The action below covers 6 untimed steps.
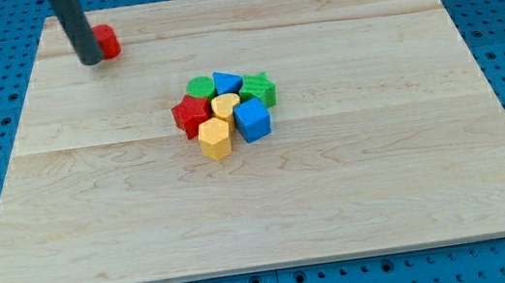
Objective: Move your arm to the center left of the board
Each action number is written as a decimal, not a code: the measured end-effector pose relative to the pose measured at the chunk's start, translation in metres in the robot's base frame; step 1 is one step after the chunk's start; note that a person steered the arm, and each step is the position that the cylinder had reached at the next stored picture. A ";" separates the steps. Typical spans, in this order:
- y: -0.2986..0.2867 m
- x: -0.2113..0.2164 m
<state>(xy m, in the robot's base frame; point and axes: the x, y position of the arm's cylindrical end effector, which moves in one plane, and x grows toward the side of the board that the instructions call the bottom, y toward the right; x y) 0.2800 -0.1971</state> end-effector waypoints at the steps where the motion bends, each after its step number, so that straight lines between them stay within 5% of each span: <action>1: 0.005 0.034; 3: -0.024 0.124; 6: 0.042 0.206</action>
